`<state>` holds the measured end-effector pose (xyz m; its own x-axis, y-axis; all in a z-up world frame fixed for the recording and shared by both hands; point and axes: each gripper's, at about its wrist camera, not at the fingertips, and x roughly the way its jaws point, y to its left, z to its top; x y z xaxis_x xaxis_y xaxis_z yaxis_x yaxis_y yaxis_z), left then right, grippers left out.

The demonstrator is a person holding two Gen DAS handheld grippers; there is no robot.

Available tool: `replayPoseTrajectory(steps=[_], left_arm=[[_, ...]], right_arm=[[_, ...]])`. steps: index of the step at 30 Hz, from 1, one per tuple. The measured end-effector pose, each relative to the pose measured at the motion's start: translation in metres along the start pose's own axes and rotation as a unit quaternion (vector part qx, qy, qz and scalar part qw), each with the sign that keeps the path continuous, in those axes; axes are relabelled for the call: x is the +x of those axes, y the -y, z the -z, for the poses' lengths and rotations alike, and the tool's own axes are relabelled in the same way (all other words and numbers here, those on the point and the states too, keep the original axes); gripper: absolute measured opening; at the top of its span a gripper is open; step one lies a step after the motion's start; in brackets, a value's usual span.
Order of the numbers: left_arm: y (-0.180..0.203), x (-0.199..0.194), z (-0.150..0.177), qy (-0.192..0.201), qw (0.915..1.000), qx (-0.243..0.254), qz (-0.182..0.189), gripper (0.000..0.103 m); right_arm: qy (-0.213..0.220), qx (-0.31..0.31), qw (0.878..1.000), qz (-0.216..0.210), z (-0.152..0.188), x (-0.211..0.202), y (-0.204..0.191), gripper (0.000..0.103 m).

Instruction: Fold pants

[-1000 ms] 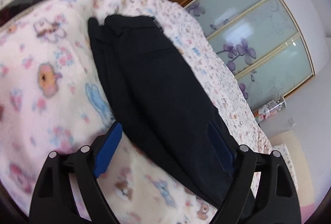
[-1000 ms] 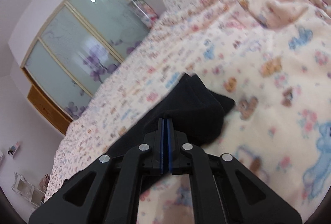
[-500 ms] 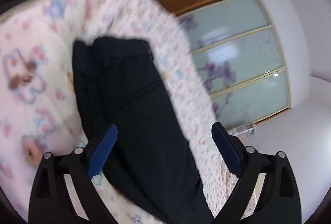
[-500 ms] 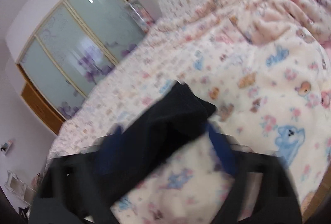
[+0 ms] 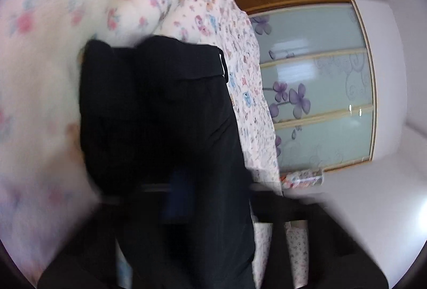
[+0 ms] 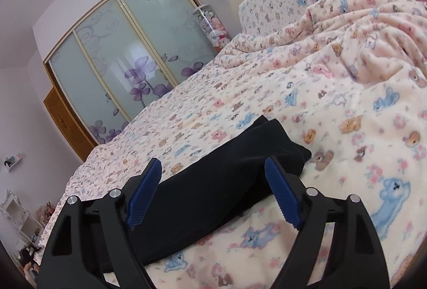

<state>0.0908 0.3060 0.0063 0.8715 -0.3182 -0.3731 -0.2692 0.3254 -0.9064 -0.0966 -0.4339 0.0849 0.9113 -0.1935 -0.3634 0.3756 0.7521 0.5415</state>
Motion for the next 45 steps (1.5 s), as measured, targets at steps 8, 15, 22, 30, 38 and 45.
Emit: replayPoseTrajectory(steps=[8, 15, 22, 30, 38, 45], left_arm=[[0.024, -0.036, 0.020, 0.063, 0.9950, 0.076, -0.012, 0.009], [0.016, -0.073, 0.046, 0.105, 0.9903, 0.090, -0.015, 0.009], [-0.010, -0.048, 0.038, 0.090, 0.9869, 0.093, -0.097, 0.024], [0.022, -0.099, 0.063, 0.241, 0.9482, 0.148, -0.144, 0.092], [0.046, -0.077, 0.086, 0.163, 0.9610, 0.203, -0.094, 0.096], [0.043, -0.053, 0.098, 0.123, 0.9541, 0.249, -0.113, 0.096]], right_arm=[[-0.027, 0.008, 0.999, -0.025, 0.008, 0.013, -0.005, 0.082], [-0.027, -0.009, 0.999, -0.036, 0.011, 0.010, -0.015, 0.082], [-0.023, 0.046, 0.998, -0.039, 0.000, 0.004, 0.005, 0.083], [-0.019, 0.120, 0.992, 0.022, -0.045, 0.001, 0.061, 0.083], [-0.139, 0.254, 0.957, 0.016, -0.024, 0.032, 0.092, 0.068], [-0.181, 0.272, 0.944, -0.045, -0.025, 0.051, 0.065, 0.068]])
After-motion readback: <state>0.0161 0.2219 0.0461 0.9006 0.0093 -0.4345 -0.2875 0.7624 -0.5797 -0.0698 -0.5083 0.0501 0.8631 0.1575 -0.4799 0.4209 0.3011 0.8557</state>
